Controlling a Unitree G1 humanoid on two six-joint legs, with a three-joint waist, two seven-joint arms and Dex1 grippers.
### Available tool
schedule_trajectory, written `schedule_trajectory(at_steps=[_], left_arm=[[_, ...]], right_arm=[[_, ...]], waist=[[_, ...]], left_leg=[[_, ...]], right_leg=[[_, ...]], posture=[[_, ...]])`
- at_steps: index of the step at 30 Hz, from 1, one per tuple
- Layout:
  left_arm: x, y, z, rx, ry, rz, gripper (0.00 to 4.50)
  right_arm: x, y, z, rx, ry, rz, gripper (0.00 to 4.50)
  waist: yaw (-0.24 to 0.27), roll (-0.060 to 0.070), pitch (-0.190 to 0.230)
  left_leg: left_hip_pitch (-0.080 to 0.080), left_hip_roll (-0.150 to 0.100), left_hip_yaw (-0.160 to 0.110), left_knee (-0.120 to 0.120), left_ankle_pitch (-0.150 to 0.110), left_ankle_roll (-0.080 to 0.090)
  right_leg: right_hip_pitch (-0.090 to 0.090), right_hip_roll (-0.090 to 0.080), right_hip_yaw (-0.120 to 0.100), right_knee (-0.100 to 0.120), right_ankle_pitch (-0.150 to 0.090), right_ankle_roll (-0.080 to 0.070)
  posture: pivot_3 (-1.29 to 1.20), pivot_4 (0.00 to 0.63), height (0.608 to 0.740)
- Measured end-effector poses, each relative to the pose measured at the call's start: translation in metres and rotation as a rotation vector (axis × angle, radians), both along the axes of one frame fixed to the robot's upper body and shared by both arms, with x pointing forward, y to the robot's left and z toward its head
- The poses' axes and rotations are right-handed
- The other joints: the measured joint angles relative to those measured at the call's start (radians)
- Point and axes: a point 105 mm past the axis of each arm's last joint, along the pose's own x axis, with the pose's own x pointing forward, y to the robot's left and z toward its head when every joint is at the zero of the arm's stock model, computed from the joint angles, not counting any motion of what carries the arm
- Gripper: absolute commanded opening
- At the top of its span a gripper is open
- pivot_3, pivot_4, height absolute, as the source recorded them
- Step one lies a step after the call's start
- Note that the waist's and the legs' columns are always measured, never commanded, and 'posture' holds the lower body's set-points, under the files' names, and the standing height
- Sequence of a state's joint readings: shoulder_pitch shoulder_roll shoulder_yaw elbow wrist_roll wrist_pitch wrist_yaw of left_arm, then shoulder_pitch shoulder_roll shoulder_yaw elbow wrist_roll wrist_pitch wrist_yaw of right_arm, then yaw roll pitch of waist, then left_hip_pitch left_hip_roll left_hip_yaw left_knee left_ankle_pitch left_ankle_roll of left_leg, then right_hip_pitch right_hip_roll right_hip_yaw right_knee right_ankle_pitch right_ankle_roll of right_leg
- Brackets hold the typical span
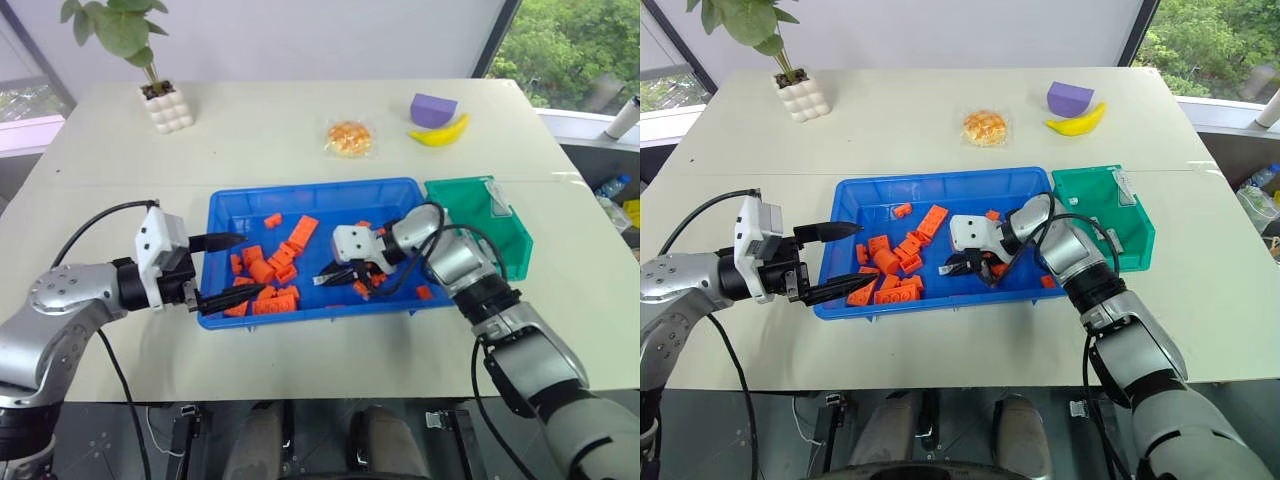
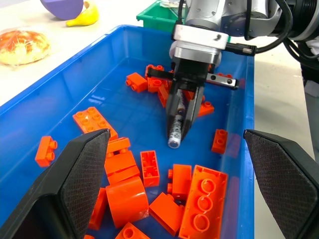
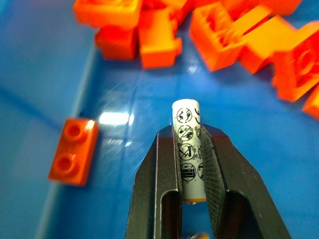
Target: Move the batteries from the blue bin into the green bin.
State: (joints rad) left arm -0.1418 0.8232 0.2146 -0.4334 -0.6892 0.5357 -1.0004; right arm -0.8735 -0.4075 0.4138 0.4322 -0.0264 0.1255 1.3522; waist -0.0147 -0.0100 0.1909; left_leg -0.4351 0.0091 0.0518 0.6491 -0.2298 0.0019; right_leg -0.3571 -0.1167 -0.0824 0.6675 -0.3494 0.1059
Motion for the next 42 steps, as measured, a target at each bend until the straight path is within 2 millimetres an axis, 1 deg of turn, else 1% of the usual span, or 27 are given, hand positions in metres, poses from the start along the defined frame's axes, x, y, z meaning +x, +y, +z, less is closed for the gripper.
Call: schedule_trajectory(at_steps=[1,2,4,6,7,8,9,12,16,18,19,22,24,26,28,31,33,34,35,37,39,40,41,42], left_arm=[[0.000,-0.001,0.001,-0.002,-0.002,-0.004,4.50],[0.001,-0.002,0.002,-0.005,-0.007,-0.010,4.50],[0.001,-0.003,0.005,-0.010,-0.015,-0.028,4.50],[0.003,-0.004,0.007,-0.023,-0.014,-0.039,4.50],[0.006,-0.005,0.008,-0.032,-0.014,-0.044,4.50],[0.008,-0.007,0.008,-0.038,-0.014,-0.052,4.50],[0.011,-0.009,0.009,-0.046,-0.022,-0.059,4.50],[0.019,-0.015,0.013,-0.064,-0.049,-0.078,4.50],[0.027,-0.025,0.010,-0.078,-0.053,-0.116,4.50],[0.029,-0.026,0.008,-0.070,-0.052,-0.121,4.50],[0.030,-0.026,0.007,-0.068,-0.050,-0.126,4.50],[0.031,-0.027,0.007,-0.072,-0.046,-0.145,4.50],[0.032,-0.027,0.007,-0.070,-0.044,-0.144,4.50],[0.034,-0.026,0.006,-0.066,-0.044,-0.147,4.50],[0.035,-0.024,0.003,-0.064,-0.035,-0.144,4.50],[0.036,-0.023,0.001,-0.066,-0.024,-0.149,4.50],[0.036,-0.024,0.001,-0.066,-0.023,-0.159,4.50],[0.037,-0.024,0.001,-0.066,-0.023,-0.161,4.50],[0.037,-0.025,0.001,-0.065,-0.024,-0.165,4.50],[0.037,-0.027,0.002,-0.060,-0.027,-0.173,4.50],[0.037,-0.028,0.003,-0.057,-0.035,-0.180,4.50],[0.037,-0.028,0.003,-0.056,-0.036,-0.183,4.50],[0.037,-0.028,0.003,-0.056,-0.036,-0.184,4.50],[0.037,-0.028,0.003,-0.055,-0.035,-0.185,4.50]], right_arm=[[0.003,0.003,0.011,0.024,-0.009,-0.011,0.06],[0.007,0.006,0.027,0.056,-0.029,-0.023,0.06],[0.017,0.006,0.065,0.110,-0.106,-0.050,0.06],[0.024,-0.004,0.097,0.131,-0.191,-0.084,0.06],[0.028,-0.012,0.107,0.131,-0.223,-0.108,0.06],[0.031,-0.021,0.113,0.126,-0.242,-0.135,0.06],[0.036,-0.034,0.115,0.112,-0.252,-0.176,0.06],[0.044,-0.072,0.111,0.060,-0.241,-0.288,0.06],[0.046,-0.125,0.099,-0.010,-0.225,-0.435,0.06],[0.045,-0.143,0.092,-0.033,-0.206,-0.496,0.06],[0.045,-0.148,0.089,-0.037,-0.200,-0.516,0.06],[0.044,-0.172,0.083,-0.042,-0.189,-0.628,0.06],[0.043,-0.180,0.086,-0.038,-0.198,-0.663,0.06],[0.040,-0.192,0.091,-0.034,-0.222,-0.720,0.06],[0.036,-0.198,0.094,-0.026,-0.234,-0.755,0.06],[0.030,-0.207,0.085,-0.039,-0.220,-0.794,0.06],[0.025,-0.213,0.071,-0.055,-0.185,-0.819,1.10],[0.024,-0.215,0.066,-0.058,-0.168,-0.828,1.55],[0.022,-0.218,0.061,-0.062,-0.148,-0.837,1.91],[0.020,-0.221,0.057,-0.073,-0.137,-0.847,2.80],[0.020,-0.224,0.059,-0.080,-0.148,-0.854,3.65],[0.020,-0.225,0.060,-0.083,-0.161,-0.860,4.26],[0.021,-0.226,0.061,-0.083,-0.170,-0.864,4.40],[0.023,-0.225,0.064,-0.083,-0.193,-0.866,4.40]], waist=[[0.000,0.000,0.000],[0.000,0.000,0.000],[0.002,0.000,0.000],[0.007,0.000,0.000],[0.010,-0.001,0.000],[0.012,-0.001,0.000],[0.015,-0.001,-0.001],[0.016,-0.001,0.000],[0.014,-0.001,0.000],[0.008,-0.001,0.000],[0.003,-0.001,0.000],[-0.001,0.000,0.000],[-0.001,0.000,0.000],[0.002,0.000,0.000],[0.004,0.000,0.000],[0.007,0.000,0.000],[0.007,0.000,0.000],[0.006,0.000,0.000],[0.005,0.000,0.000],[0.004,0.000,0.000],[0.003,0.000,0.000],[0.002,0.000,0.000],[0.002,0.000,0.000],[0.002,0.000,0.000]], left_leg=[[0.000,0.000,0.000,0.000,0.000,0.000],[0.000,0.000,0.000,0.000,0.000,0.000],[0.000,0.000,0.000,0.000,0.000,0.000],[0.000,-0.001,-0.001,0.000,0.000,0.000],[0.000,-0.001,-0.001,0.000,0.000,0.000],[0.000,-0.001,-0.001,0.000,0.000,0.000],[0.000,-0.002,-0.001,0.001,0.000,0.000],[0.000,-0.001,0.000,0.000,0.000,0.000],[0.000,-0.001,0.001,0.000,0.000,0.000],[0.000,-0.001,0.001,0.000,0.000,0.000],[0.000,-0.001,0.001,0.000,0.000,0.000],[0.000,0.000,0.001,-0.001,0.000,0.000],[0.000,0.000,0.002,0.000,0.000,0.000],[0.000,0.000,0.002,0.000,0.000,0.000],[0.000,0.000,0.002,0.000,0.000,0.000],[0.000,-0.001,0.001,0.000,0.000,0.000],[0.000,-0.001,0.001,0.001,0.000,0.000],[0.000,-0.001,0.001,0.000,0.000,0.000],[0.000,-0.001,0.001,0.000,0.000,0.000],[0.000,-0.001,0.001,0.000,0.000,0.000],[0.000,0.000,0.001,0.000,0.000,0.000],[0.000,0.000,0.001,0.000,0.000,0.000],[0.000,0.000,0.001,0.000,0.000,0.000],[0.000,0.000,0.002,0.000,0.000,0.000]], right_leg=[[0.000,0.000,0.000,0.000,0.000,0.000],[0.000,0.000,0.000,0.000,0.000,0.000],[0.000,0.000,0.000,0.000,0.000,0.000],[0.001,0.000,0.000,0.000,0.000,0.000],[0.001,0.000,0.000,0.000,0.000,0.000],[0.001,-0.001,0.000,0.000,0.000,0.000],[0.001,-0.001,0.000,0.000,0.000,0.000],[0.001,-0.001,0.000,0.000,0.000,0.000],[0.000,-0.001,0.000,0.000,0.000,0.000],[0.000,-0.001,0.000,0.000,0.000,0.000],[0.000,-0.001,0.000,0.000,0.000,0.000],[0.000,0.000,0.000,0.000,0.000,0.000],[0.000,-0.001,0.000,0.000,0.000,0.000],[0.000,-0.001,0.000,0.000,0.000,0.000],[0.001,-0.001,0.000,-0.001,0.000,0.000],[0.001,-0.001,0.000,-0.001,0.000,0.000],[0.001,-0.001,0.000,-0.001,0.000,0.000],[0.001,-0.001,0.000,-0.001,0.000,0.000],[0.001,-0.001,0.000,0.000,0.000,0.000],[0.001,-0.001,0.000,-0.001,0.000,0.000],[0.001,-0.001,0.000,-0.001,0.000,0.000],[0.001,-0.001,0.000,-0.001,0.000,0.000],[0.001,-0.001,0.000,-0.001,0.000,0.000],[0.000,-0.001,0.000,-0.001,0.000,0.000]], posture=[[0.00,0.150,0.739],[0.00,0.150,0.739],[0.00,0.150,0.739],[0.00,0.150,0.739],[0.00,0.150,0.739],[0.00,0.150,0.739],[0.00,0.150,0.739],[0.00,0.150,0.739],[0.00,0.150,0.739],[0.00,0.150,0.739],[0.00,0.150,0.739],[0.00,0.150,0.739],[0.00,0.150,0.739],[0.00,0.150,0.739],[0.00,0.150,0.739],[0.00,0.150,0.739],[0.00,0.150,0.739],[0.00,0.150,0.739],[0.00,0.150,0.739],[0.00,0.150,0.739],[0.00,0.150,0.739],[0.00,0.150,0.739],[0.00,0.150,0.739],[0.00,0.150,0.739]])
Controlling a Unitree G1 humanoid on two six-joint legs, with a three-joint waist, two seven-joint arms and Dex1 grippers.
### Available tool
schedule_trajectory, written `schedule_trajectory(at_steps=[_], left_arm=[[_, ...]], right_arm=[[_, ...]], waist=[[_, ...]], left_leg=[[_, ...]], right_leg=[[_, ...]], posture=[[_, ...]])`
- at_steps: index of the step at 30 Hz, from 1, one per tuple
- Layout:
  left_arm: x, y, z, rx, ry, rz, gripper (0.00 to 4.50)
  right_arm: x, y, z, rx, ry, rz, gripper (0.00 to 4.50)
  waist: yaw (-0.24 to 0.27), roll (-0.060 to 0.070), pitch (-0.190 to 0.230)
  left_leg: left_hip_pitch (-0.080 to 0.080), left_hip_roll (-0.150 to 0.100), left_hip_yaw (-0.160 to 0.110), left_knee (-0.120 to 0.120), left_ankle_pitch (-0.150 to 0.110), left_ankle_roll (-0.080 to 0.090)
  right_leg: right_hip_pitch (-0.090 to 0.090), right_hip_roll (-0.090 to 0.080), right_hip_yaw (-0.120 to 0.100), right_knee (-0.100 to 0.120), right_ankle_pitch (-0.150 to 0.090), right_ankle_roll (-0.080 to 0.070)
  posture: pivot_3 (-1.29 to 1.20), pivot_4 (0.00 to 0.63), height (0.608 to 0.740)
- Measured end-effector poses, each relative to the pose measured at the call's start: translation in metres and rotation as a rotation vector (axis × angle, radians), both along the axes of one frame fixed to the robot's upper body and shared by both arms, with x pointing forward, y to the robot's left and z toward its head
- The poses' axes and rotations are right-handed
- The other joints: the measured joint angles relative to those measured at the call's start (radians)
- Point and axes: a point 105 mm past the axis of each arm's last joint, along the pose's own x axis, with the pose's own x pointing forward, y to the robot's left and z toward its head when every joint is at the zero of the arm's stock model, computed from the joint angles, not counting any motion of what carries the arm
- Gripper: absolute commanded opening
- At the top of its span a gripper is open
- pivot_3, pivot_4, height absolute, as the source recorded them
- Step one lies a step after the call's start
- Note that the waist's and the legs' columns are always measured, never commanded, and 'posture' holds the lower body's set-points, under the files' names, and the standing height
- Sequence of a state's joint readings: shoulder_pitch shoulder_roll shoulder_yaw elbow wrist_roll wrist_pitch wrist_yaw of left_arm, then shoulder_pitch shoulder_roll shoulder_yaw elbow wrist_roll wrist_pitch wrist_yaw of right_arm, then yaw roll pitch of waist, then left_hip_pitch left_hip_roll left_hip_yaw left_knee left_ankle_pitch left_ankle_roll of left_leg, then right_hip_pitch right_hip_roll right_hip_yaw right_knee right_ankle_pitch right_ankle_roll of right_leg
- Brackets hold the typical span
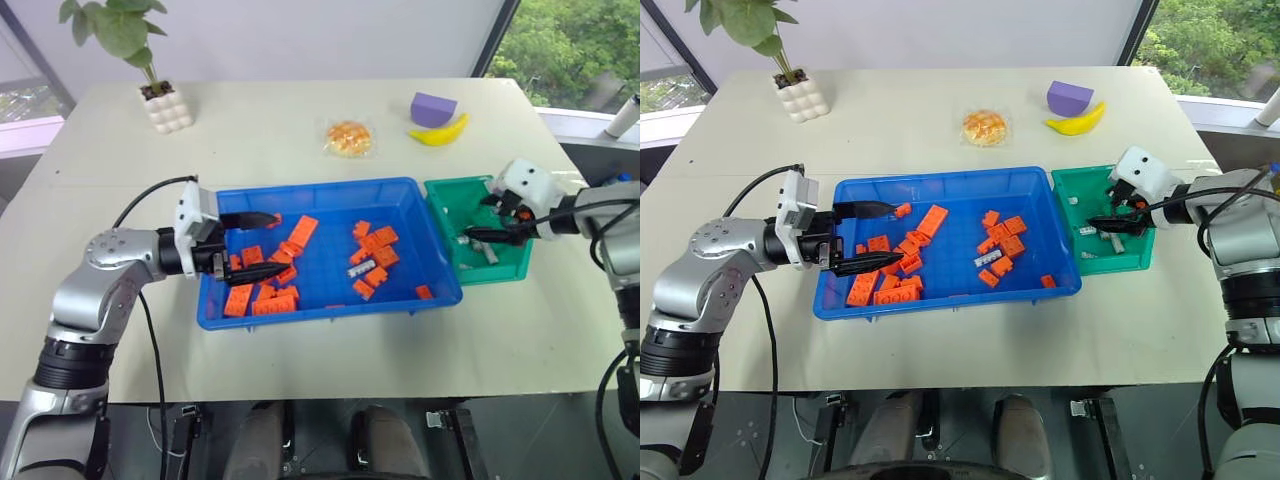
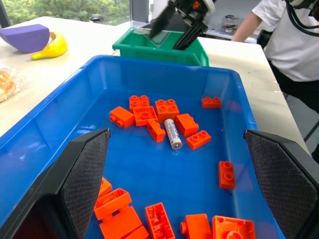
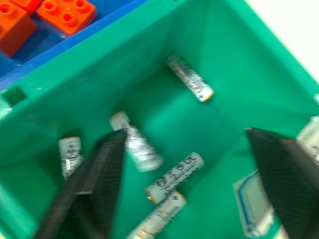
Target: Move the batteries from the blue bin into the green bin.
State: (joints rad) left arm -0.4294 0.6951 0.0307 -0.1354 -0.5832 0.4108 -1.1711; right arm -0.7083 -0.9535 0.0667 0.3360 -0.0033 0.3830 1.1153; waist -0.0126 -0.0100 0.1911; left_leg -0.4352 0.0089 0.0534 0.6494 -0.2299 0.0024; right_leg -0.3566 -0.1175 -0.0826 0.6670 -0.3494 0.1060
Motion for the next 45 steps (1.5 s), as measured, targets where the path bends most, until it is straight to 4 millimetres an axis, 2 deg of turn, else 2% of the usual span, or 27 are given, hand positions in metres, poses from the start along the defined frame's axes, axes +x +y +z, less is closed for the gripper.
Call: schedule_trajectory(at_steps=[4,7,9,11,14,19,27,34,37,39,40,45], left_arm=[[0.000,0.000,-0.001,0.003,0.001,0.003,4.50],[0.000,0.001,-0.002,0.003,0.005,0.011,4.50],[0.000,0.002,-0.005,0.003,0.012,0.024,4.50],[-0.002,0.003,-0.009,0.006,0.024,0.031,4.50],[-0.005,0.006,-0.010,0.009,0.029,0.051,4.50],[-0.008,0.008,-0.009,0.011,0.016,0.076,4.50],[-0.016,0.013,-0.011,0.009,0.030,0.117,4.50],[-0.018,0.014,-0.014,0.007,0.046,0.127,4.50],[-0.018,0.014,-0.014,0.006,0.045,0.128,4.50],[-0.018,0.014,-0.014,0.006,0.045,0.129,4.50],[-0.018,0.014,-0.014,0.006,0.045,0.130,4.50],[-0.017,0.015,-0.014,0.005,0.043,0.137,4.50]], right_arm=[[0.013,0.014,0.036,-0.015,-0.142,0.042,4.40],[0.016,0.052,0.062,0.094,-0.201,0.166,4.40],[0.009,0.084,0.065,0.203,-0.161,0.286,4.40],[0.000,0.105,0.063,0.266,-0.101,0.373,4.40],[-0.008,0.118,0.057,0.297,-0.042,0.434,4.40],[-0.012,0.133,0.023,0.308,0.085,0.483,4.40],[-0.033,0.141,-0.013,0.302,0.299,0.566,4.40],[-0.044,0.149,-0.017,0.292,0.350,0.616,4.40],[-0.047,0.153,-0.023,0.287,0.369,0.628,3.56],[-0.048,0.156,-0.028,0.293,0.380,0.628,2.54],[-0.048,0.157,-0.030,0.296,0.381,0.630,2.26],[-0.045,0.160,-0.030,0.293,0.353,0.621,2.26]], waist=[[-0.002,0.000,0.000],[-0.002,0.000,0.000],[0.000,0.000,0.000],[0.005,0.000,0.000],[0.018,0.000,0.000],[0.019,0.000,0.000],[0.018,0.000,0.000],[0.018,0.000,0.000],[0.018,0.000,0.000],[0.018,0.000,0.000],[0.018,0.000,0.000],[0.019,0.000,0.000]], left_leg=[[0.000,0.000,0.000,0.000,0.000,0.000],[0.000,0.001,0.000,0.000,0.000,0.000],[0.000,0.000,-0.001,0.000,0.000,0.000],[0.000,0.000,-0.001,0.000,0.000,0.000],[0.000,-0.001,-0.001,0.002,-0.001,0.001],[0.000,-0.001,-0.001,0.002,-0.001,0.001],[0.000,0.000,-0.001,0.002,0.000,0.001],[0.000,0.000,-0.002,0.002,-0.001,0.001],[0.000,0.000,-0.002,0.002,-0.001,0.001],[-0.001,0.000,-0.002,0.002,-0.001,0.001],[0.000,0.000,-0.002,0.002,0.000,0.001],[0.000,0.000,-0.002,0.002,-0.001,0.001]], right_leg=[[0.000,0.000,0.000,0.000,0.000,0.000],[0.000,0.001,0.000,0.000,0.000,0.000],[0.000,0.001,0.000,0.000,0.000,0.000],[0.000,0.000,0.000,0.000,0.000,0.000],[0.001,0.000,0.000,0.000,0.000,0.000],[0.001,0.000,0.000,0.000,0.000,0.000],[0.001,0.000,0.000,0.000,0.000,0.000],[0.001,0.000,0.000,0.000,0.000,0.000],[0.001,0.000,0.000,0.000,0.000,0.000],[0.001,0.000,0.000,0.000,0.000,0.000],[0.001,0.000,0.000,0.001,0.000,0.000],[0.001,0.000,0.000,0.000,0.000,0.000]], posture=[[0.00,0.150,0.739],[0.00,0.150,0.739],[0.00,0.150,0.739],[0.00,0.150,0.739],[0.00,0.150,0.739],[0.00,0.150,0.739],[0.00,0.150,0.739],[0.00,0.150,0.739],[0.00,0.150,0.739],[0.00,0.150,0.739],[0.00,0.150,0.739],[0.00,0.150,0.739]])
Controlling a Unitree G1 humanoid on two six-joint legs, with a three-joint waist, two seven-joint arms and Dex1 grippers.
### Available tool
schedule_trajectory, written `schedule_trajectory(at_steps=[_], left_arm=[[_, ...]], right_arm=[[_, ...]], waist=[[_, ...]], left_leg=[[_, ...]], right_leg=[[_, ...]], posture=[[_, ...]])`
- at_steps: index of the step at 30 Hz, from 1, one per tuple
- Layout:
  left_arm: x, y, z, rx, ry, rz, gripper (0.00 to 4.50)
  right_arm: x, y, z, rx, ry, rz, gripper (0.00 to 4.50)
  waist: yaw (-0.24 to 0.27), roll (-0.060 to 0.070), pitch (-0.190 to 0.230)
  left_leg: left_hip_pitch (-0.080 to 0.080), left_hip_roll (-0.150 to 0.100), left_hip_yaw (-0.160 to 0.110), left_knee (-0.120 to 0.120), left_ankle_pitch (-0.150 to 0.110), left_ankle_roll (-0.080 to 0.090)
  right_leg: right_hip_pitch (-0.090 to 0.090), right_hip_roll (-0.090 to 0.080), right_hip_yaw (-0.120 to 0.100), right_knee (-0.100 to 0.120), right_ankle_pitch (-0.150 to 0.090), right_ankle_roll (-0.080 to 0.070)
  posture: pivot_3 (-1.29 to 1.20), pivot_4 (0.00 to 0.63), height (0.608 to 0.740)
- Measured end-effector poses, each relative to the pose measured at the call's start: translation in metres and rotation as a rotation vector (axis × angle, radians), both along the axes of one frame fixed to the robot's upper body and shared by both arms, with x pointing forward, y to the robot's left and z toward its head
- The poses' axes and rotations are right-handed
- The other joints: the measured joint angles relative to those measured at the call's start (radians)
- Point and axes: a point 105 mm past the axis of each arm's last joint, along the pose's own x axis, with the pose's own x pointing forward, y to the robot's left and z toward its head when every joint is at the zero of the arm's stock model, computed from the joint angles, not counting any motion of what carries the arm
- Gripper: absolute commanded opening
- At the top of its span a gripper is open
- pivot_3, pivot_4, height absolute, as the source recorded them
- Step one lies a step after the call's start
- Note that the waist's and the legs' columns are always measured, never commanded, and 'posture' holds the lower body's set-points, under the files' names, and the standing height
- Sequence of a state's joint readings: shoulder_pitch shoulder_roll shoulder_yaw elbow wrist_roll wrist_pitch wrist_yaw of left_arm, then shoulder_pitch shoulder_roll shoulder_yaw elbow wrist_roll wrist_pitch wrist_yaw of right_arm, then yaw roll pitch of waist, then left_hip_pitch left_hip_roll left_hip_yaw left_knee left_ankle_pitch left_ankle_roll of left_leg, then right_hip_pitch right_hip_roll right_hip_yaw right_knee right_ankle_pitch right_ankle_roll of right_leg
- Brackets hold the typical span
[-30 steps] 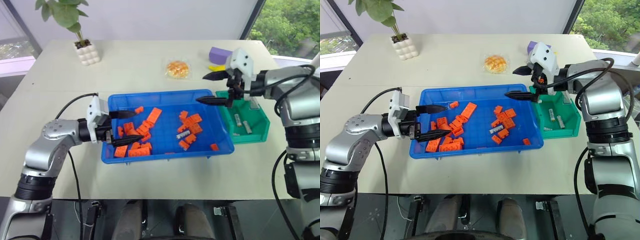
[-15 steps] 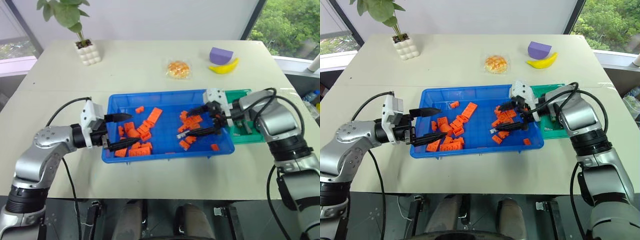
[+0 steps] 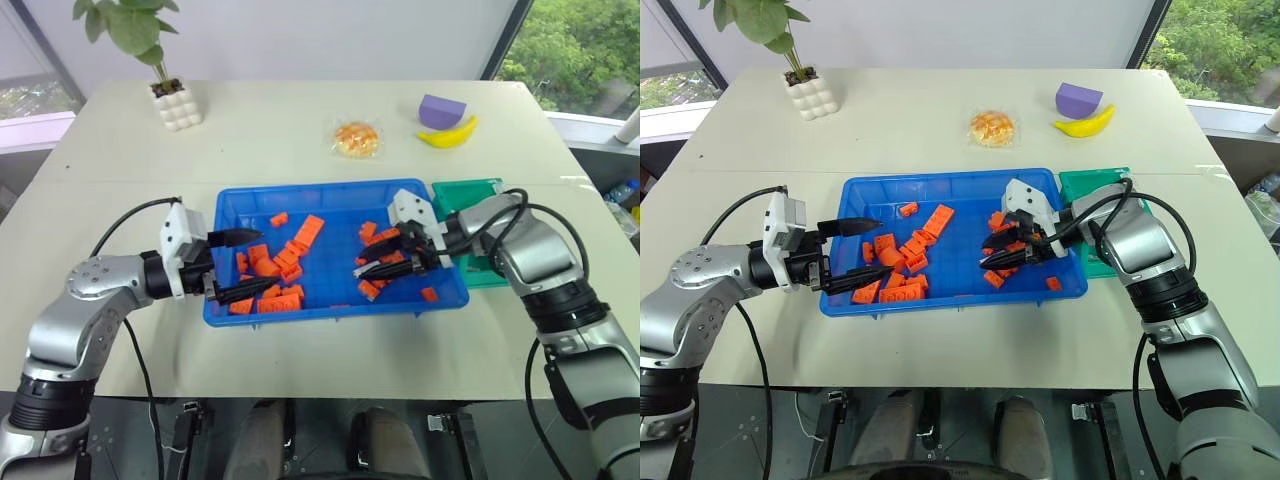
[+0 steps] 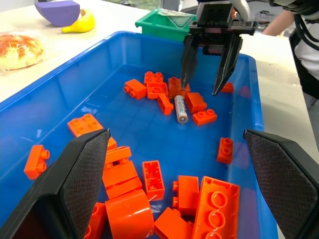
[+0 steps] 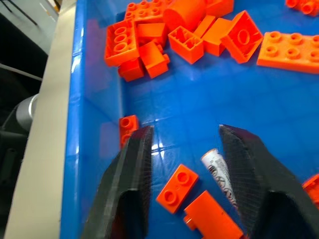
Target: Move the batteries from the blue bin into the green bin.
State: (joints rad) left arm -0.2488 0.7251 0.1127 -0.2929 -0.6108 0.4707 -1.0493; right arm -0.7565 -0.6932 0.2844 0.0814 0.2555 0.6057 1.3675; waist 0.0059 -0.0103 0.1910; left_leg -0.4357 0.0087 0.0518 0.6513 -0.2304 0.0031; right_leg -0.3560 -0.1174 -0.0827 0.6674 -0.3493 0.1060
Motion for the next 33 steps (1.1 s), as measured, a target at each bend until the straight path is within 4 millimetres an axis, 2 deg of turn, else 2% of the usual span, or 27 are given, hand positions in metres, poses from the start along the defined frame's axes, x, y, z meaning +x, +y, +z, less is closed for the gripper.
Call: schedule_trajectory(at_steps=[5,14,24,33], left_arm=[[0.001,0.000,0.000,0.000,-0.002,0.008,4.50],[0.002,0.000,0.001,-0.006,-0.009,0.024,4.50],[0.001,-0.003,0.002,-0.009,-0.022,0.036,4.50],[0.001,-0.002,-0.001,-0.017,-0.017,0.051,4.50]], right_arm=[[0.004,0.001,-0.002,-0.017,-0.045,-0.011,2.26],[0.013,-0.006,-0.035,-0.145,-0.042,-0.008,2.26],[0.030,-0.010,-0.036,-0.207,-0.099,0.005,2.26],[0.033,0.001,-0.038,-0.228,-0.104,0.016,2.26]], waist=[[-0.001,0.000,0.000],[-0.001,0.000,0.000],[-0.002,0.000,0.000],[-0.002,-0.001,-0.001]], left_leg=[[0.000,0.000,0.000,0.000,0.000,0.000],[0.000,0.000,0.000,0.000,0.000,0.000],[0.000,0.000,0.000,0.000,0.000,0.000],[0.001,0.000,0.000,0.000,0.000,0.000]], right_leg=[[0.000,0.000,0.000,0.000,0.000,0.000],[0.000,0.000,0.000,0.000,0.000,0.000],[0.000,0.000,0.000,0.000,0.000,0.000],[0.001,0.000,0.000,0.000,0.000,0.000]], posture=[[0.00,0.150,0.739],[0.00,0.150,0.739],[0.00,0.150,0.739],[0.00,0.150,0.739]])
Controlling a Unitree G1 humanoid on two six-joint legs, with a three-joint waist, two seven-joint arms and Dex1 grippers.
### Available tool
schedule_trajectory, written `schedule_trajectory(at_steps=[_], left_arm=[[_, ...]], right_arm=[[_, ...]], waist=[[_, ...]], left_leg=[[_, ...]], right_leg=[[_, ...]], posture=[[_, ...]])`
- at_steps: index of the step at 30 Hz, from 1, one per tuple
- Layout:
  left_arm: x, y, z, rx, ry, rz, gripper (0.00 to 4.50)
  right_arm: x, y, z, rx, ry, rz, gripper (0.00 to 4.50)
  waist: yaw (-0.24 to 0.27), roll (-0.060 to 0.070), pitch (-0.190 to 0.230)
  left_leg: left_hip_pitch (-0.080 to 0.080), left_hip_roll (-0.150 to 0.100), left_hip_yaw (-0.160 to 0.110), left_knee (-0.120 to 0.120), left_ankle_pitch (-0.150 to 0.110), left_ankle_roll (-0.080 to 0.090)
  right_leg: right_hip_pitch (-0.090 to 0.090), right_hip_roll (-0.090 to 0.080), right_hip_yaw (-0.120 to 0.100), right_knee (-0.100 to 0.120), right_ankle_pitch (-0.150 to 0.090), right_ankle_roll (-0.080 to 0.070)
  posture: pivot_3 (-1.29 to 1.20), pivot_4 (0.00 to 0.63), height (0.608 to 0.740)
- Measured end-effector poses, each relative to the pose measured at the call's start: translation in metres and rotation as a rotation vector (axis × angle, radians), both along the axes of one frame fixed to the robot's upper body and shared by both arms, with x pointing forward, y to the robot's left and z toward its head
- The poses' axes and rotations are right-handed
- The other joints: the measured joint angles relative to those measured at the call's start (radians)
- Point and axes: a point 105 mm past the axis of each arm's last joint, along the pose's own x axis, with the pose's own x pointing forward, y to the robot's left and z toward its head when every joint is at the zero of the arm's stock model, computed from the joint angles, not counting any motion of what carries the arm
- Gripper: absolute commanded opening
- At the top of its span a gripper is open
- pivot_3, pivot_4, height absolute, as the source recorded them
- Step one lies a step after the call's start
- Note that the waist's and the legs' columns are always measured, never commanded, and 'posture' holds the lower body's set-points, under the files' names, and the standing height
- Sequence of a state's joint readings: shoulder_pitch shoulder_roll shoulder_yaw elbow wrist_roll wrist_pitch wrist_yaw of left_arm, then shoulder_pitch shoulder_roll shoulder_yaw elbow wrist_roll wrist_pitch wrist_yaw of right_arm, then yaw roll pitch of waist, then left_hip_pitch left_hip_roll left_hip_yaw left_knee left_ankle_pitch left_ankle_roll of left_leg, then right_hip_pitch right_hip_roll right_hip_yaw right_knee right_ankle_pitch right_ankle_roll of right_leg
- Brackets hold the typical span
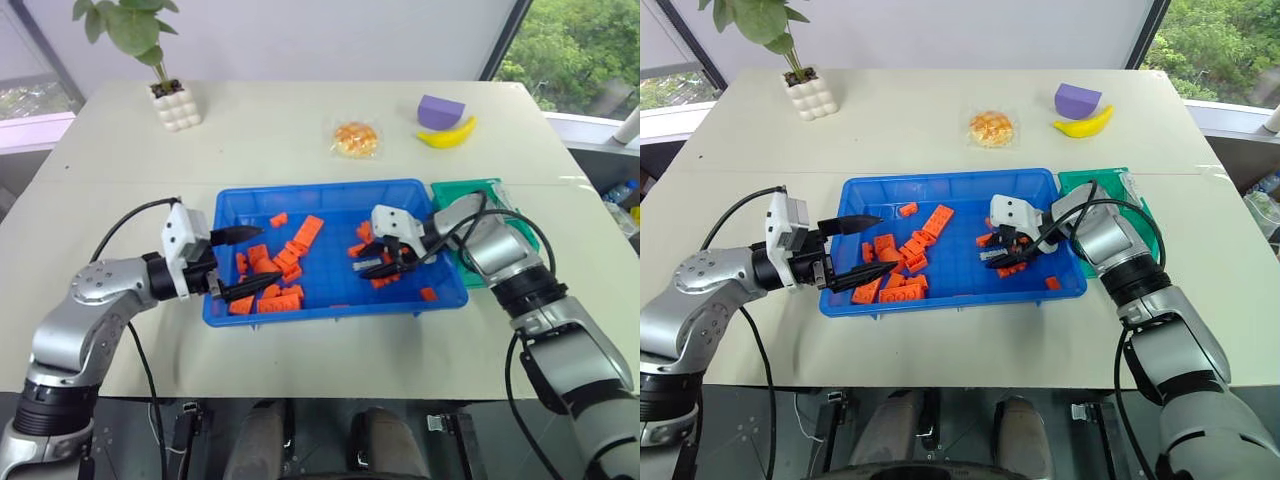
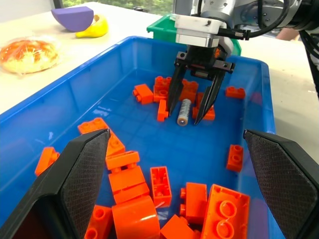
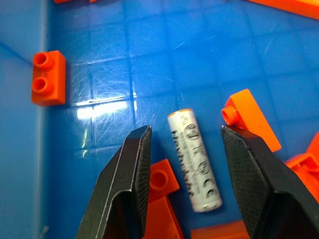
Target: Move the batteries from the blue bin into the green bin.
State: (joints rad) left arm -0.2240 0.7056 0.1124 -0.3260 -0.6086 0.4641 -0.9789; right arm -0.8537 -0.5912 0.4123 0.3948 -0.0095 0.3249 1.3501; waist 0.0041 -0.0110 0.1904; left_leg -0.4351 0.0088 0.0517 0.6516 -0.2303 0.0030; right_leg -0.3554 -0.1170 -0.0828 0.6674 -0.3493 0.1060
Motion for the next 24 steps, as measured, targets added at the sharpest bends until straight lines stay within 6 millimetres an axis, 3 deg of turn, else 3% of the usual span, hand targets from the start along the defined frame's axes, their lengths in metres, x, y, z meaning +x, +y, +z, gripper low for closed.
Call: schedule_trajectory(at_steps=[5,8,11,24], left_arm=[[0.0002,-0.0003,0.0010,-0.003,-0.010,0.001,4.50],[0.0006,-0.0006,0.0022,-0.004,-0.015,0.001,4.50],[-0.0003,0.0000,0.0026,0.005,-0.013,-0.008,4.50],[-0.0078,-0.0003,0.0072,0.037,-0.001,-0.067,4.50]], right_arm=[[0.0003,0.0018,-0.0001,-0.030,-0.028,0.012,2.26],[0.0014,0.0016,0.0002,-0.047,-0.054,0.023,1.46],[0.0017,0.0018,0.0010,-0.054,-0.067,0.034,0.04],[0.0069,0.0007,0.0035,-0.053,-0.087,0.005,0.03]], waist=[[-0.001,0.000,0.000],[-0.001,0.000,0.000],[-0.001,0.000,0.000],[-0.001,0.000,0.000]], left_leg=[[0.000,0.000,0.000,0.000,0.000,0.000],[0.000,0.000,0.000,0.000,0.000,0.000],[0.000,0.000,0.000,0.000,0.000,0.000],[0.000,0.000,0.000,0.000,0.000,0.000]], right_leg=[[0.000,0.000,0.000,0.000,0.000,0.000],[0.000,0.000,0.000,0.000,0.000,0.000],[0.000,0.000,0.000,0.000,0.000,0.000],[0.000,0.000,0.000,0.000,0.000,0.000]], posture=[[0.00,0.150,0.739],[0.00,0.150,0.739],[0.00,0.150,0.739],[0.00,0.150,0.739]])
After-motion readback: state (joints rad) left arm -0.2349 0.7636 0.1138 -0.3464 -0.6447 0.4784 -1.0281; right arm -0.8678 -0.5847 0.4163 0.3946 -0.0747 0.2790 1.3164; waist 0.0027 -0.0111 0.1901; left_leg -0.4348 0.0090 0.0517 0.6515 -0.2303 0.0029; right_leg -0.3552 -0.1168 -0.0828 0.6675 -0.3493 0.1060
